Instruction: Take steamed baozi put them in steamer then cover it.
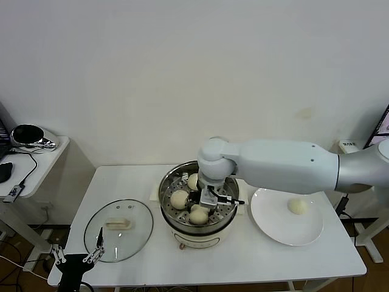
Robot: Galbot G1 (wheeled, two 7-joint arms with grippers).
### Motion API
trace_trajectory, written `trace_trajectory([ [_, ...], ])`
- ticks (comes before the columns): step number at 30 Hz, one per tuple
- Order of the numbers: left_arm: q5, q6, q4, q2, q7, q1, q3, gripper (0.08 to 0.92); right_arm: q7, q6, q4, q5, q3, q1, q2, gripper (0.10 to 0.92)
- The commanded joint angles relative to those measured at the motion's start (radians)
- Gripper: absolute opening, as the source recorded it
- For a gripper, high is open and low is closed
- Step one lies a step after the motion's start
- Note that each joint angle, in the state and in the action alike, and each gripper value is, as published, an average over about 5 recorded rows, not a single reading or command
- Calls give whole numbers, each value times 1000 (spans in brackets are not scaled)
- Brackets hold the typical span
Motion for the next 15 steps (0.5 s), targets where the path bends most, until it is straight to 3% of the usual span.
trace_trajectory([
  [1,-1,2,-8,6,1,2,3,823,-43,-29,6,96,29,107,-52,762],
  [8,0,2,-23,22,3,2,16,823,-129,-244,29,274,55,188,-262,822],
  [15,2,2,-29,46,5,-7,47,823,-82,-471,64,255,76,153,-566,823],
])
